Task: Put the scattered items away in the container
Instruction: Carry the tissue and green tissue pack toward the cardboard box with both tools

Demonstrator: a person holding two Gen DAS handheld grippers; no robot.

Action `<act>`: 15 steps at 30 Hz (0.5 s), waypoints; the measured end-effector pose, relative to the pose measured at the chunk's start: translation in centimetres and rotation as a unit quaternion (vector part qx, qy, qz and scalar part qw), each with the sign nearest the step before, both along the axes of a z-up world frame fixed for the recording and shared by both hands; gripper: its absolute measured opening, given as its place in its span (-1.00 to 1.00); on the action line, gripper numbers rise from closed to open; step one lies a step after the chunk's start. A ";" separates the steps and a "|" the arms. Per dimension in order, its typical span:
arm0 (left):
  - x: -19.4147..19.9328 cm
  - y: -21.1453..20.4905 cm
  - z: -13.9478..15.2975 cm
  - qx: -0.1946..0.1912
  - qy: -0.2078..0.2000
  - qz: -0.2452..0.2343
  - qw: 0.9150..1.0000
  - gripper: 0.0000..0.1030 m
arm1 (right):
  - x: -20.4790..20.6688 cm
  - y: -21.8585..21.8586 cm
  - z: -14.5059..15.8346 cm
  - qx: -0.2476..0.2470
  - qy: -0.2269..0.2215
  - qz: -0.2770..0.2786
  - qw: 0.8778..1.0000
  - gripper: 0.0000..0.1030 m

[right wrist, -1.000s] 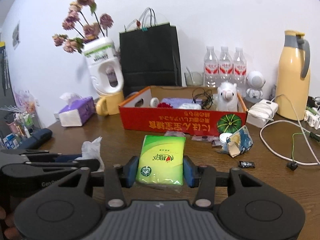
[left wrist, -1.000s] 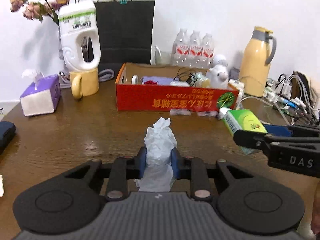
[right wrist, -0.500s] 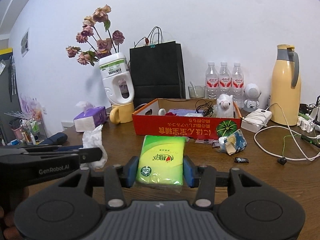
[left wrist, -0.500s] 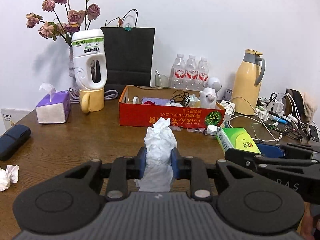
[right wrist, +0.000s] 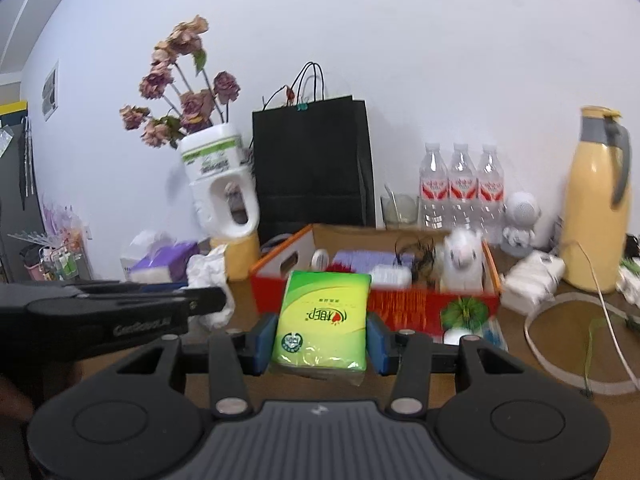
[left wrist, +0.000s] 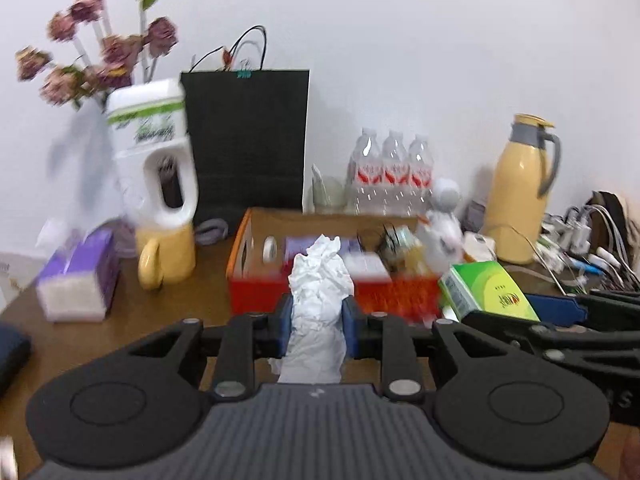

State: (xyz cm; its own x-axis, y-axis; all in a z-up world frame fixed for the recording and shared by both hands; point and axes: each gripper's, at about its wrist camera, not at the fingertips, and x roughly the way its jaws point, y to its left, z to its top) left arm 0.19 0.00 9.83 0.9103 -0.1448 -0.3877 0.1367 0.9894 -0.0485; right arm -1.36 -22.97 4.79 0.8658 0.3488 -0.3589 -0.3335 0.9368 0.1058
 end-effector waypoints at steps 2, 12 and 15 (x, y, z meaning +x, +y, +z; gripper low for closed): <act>4.5 0.0 1.1 -0.003 0.005 -0.009 1.000 -0.48 | 3.6 -0.1 1.1 0.005 -0.001 0.008 1.000 -0.11; 28.8 0.8 -0.2 -0.076 0.167 0.008 0.983 -0.47 | 29.7 -1.3 2.2 0.096 0.175 0.002 0.980 -0.11; 33.0 0.4 -2.0 -0.052 0.207 0.036 0.976 -0.46 | 34.8 -0.4 0.8 0.064 0.215 -0.025 0.974 -0.11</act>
State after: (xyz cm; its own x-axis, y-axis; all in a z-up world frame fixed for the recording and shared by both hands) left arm 33.17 0.36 7.78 0.6875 -0.1447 -0.7116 0.0139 0.9824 -0.1863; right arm 33.42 -23.40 5.55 0.6614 0.3750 -0.6495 -0.1863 0.9210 0.3420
